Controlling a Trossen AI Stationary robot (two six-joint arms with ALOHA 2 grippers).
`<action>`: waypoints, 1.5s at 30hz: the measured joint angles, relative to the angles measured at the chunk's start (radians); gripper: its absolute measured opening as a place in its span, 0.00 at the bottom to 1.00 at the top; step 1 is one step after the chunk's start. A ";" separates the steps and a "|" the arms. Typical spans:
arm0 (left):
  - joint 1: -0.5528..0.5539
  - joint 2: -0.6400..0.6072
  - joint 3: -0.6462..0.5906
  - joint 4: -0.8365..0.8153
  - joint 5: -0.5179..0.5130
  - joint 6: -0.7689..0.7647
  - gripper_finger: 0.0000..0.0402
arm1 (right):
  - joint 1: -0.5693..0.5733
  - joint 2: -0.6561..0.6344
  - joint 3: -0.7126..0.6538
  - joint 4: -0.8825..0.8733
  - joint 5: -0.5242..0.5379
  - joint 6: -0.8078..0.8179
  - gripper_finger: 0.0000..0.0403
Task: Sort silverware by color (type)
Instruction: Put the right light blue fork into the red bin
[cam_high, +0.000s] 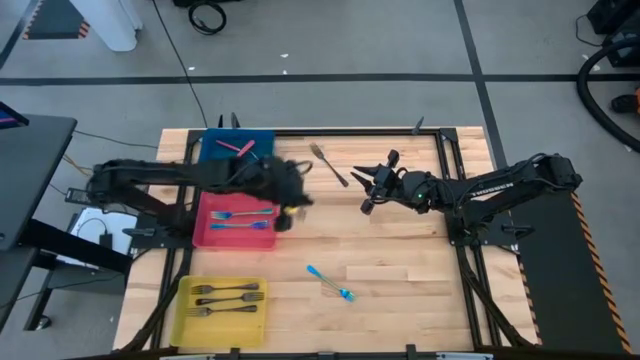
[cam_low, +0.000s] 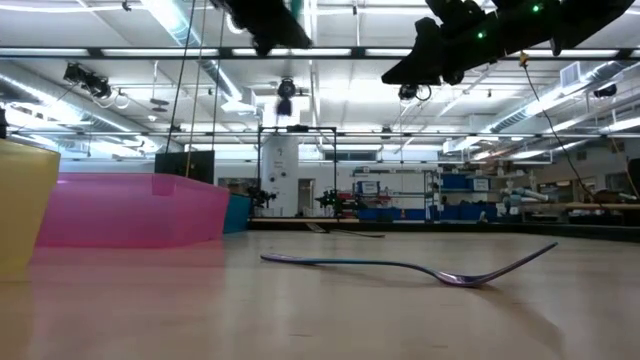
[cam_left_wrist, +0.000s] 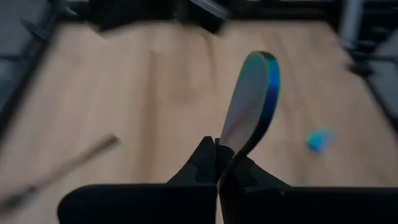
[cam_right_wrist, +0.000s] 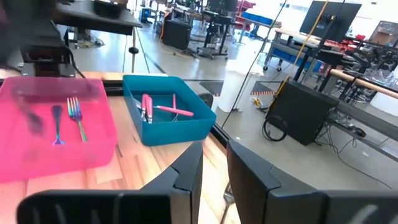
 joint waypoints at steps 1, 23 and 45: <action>-0.026 -0.021 0.000 -0.046 0.000 -0.031 0.00 | 0.000 0.000 0.000 -0.001 0.000 0.000 0.20; -0.657 -0.133 -0.052 -0.667 -0.005 -0.849 0.01 | 0.037 0.000 0.000 -0.066 -0.060 0.202 0.20; -0.346 -0.136 -0.075 -0.834 -0.173 -0.395 0.01 | 0.113 0.000 0.000 -0.068 -0.060 0.256 0.20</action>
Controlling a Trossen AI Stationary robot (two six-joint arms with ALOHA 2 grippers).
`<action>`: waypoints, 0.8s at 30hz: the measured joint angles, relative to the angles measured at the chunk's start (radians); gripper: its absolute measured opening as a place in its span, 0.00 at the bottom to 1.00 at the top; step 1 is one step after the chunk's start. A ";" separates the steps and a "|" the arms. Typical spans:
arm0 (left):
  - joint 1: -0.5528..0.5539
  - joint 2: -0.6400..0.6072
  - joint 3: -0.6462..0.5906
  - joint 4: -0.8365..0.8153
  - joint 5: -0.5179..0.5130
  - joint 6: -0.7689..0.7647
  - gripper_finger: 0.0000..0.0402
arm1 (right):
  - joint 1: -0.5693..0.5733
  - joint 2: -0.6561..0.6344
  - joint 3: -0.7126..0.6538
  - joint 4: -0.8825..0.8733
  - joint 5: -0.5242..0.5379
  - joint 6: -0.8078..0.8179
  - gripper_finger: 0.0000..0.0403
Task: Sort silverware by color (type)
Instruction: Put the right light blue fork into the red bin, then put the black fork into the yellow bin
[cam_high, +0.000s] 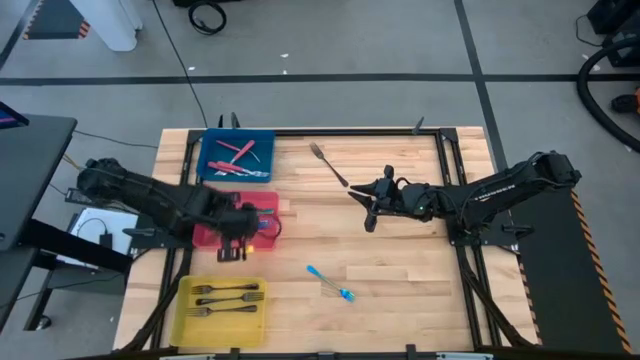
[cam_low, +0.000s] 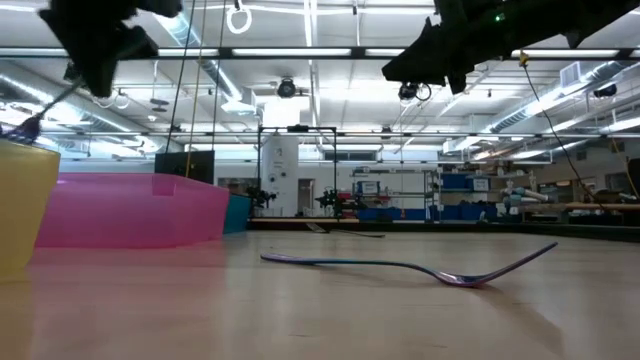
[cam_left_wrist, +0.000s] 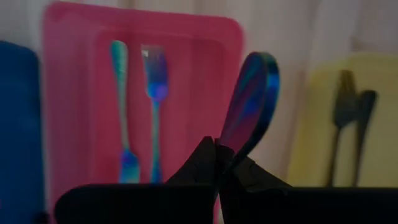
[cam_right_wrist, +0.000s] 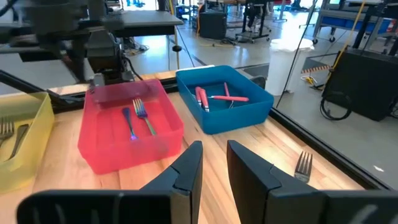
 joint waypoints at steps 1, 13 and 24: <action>0.033 0.000 0.000 0.001 -0.001 0.028 0.01 | 0.000 0.000 0.000 -0.004 0.000 0.000 0.20; 0.303 0.001 -0.108 0.000 -0.002 0.225 0.03 | 0.000 0.000 0.000 -0.050 0.000 0.028 0.20; 0.343 0.002 -0.206 0.030 0.000 0.265 0.18 | -0.038 0.000 0.000 -0.025 0.000 -0.061 0.20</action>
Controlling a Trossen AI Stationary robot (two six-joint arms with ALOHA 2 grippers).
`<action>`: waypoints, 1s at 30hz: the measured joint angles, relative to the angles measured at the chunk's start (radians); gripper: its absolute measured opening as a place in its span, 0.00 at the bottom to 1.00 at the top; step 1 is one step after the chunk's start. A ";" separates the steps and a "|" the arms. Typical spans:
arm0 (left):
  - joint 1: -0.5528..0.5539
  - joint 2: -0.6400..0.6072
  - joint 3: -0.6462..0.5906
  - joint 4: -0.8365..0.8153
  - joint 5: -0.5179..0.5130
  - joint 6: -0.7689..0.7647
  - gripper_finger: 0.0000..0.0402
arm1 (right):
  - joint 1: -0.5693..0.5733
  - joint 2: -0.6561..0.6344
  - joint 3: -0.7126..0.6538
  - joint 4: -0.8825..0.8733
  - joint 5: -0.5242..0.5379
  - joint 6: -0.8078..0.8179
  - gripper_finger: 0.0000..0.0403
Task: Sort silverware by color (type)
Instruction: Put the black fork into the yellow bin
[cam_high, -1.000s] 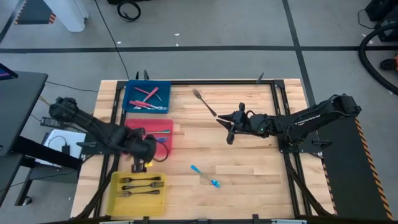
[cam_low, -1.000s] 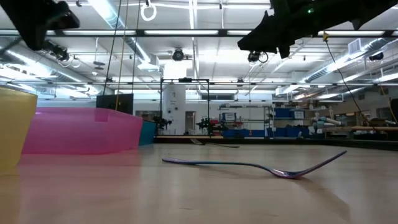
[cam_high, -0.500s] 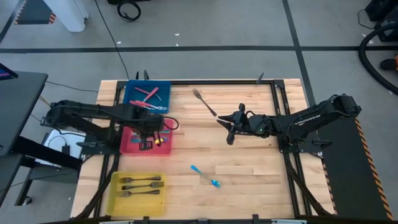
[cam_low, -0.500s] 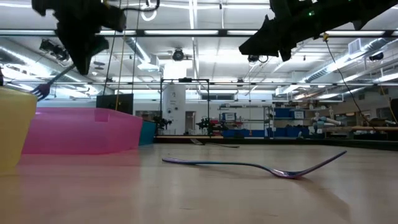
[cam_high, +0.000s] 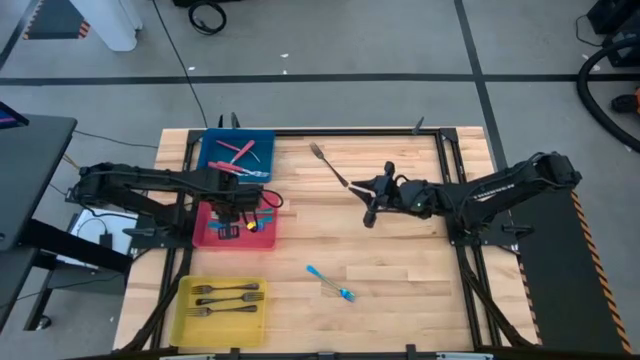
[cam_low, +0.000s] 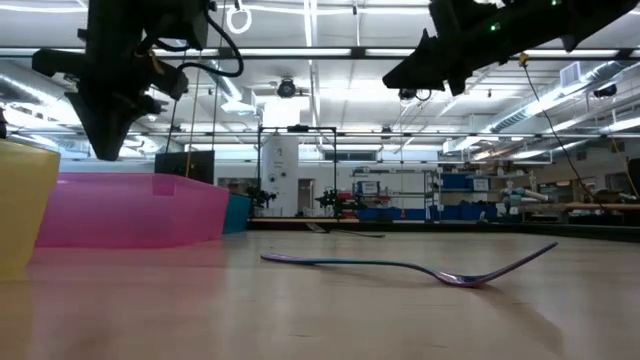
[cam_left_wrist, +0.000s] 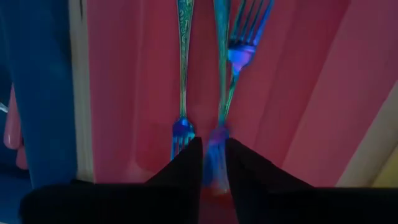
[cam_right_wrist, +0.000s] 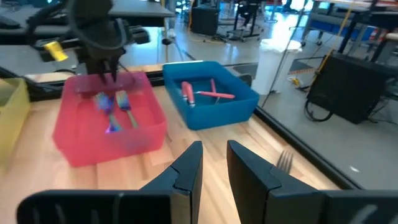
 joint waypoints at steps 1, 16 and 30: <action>0.000 0.000 0.000 0.000 0.000 0.000 0.19 | -0.009 0.000 0.000 0.004 0.000 -0.002 0.20; 0.018 0.000 0.199 0.326 -0.126 0.148 0.23 | -0.256 0.121 0.000 0.127 -0.122 0.001 0.20; 0.111 0.000 0.236 0.485 -0.127 0.152 0.23 | -0.437 0.393 0.257 -0.029 -0.404 0.004 0.20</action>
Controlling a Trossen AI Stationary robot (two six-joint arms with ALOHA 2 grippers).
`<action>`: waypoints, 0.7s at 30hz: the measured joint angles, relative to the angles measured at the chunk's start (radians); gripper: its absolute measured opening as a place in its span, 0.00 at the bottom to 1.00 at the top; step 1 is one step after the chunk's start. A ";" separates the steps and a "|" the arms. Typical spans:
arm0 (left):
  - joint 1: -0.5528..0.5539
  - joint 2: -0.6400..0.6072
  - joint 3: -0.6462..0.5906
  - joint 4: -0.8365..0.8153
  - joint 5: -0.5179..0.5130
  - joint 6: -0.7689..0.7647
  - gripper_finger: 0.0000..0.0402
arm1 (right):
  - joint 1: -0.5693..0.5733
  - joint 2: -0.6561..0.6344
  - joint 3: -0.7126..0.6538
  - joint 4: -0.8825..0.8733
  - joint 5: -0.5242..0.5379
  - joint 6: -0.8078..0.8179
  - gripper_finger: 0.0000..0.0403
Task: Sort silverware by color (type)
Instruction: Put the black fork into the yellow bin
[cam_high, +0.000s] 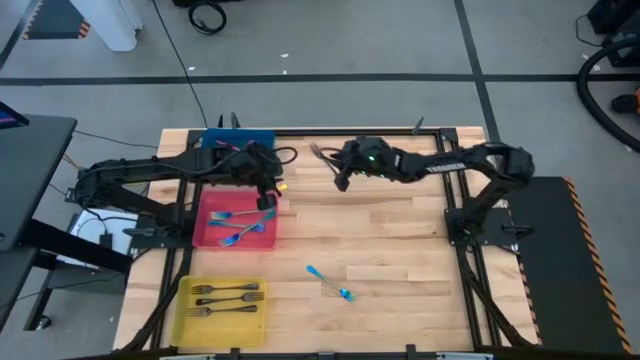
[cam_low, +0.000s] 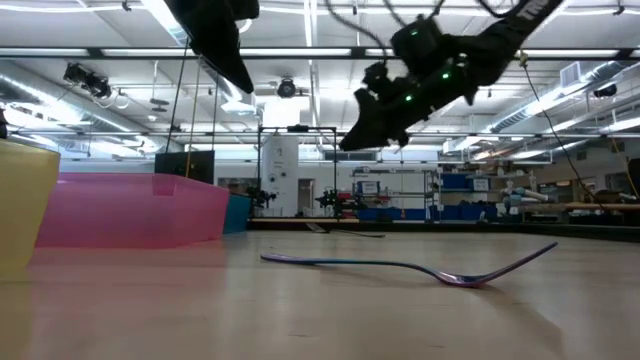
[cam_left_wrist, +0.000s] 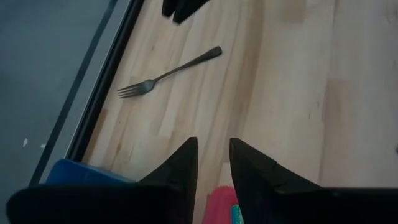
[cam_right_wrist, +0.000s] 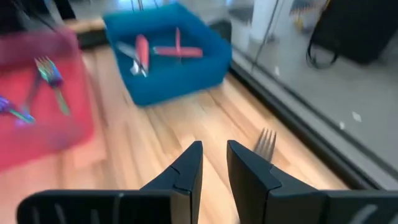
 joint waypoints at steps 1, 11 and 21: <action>0.005 0.000 0.000 -0.001 0.000 0.000 0.23 | -0.010 0.027 0.036 -0.042 -0.008 0.000 0.20; 0.023 0.000 0.000 -0.023 0.000 0.002 0.23 | -0.127 0.259 0.339 -0.418 -0.115 0.006 0.20; 0.023 0.000 -0.001 -0.058 0.000 0.028 0.23 | -0.174 0.435 0.579 -0.681 -0.187 0.028 0.20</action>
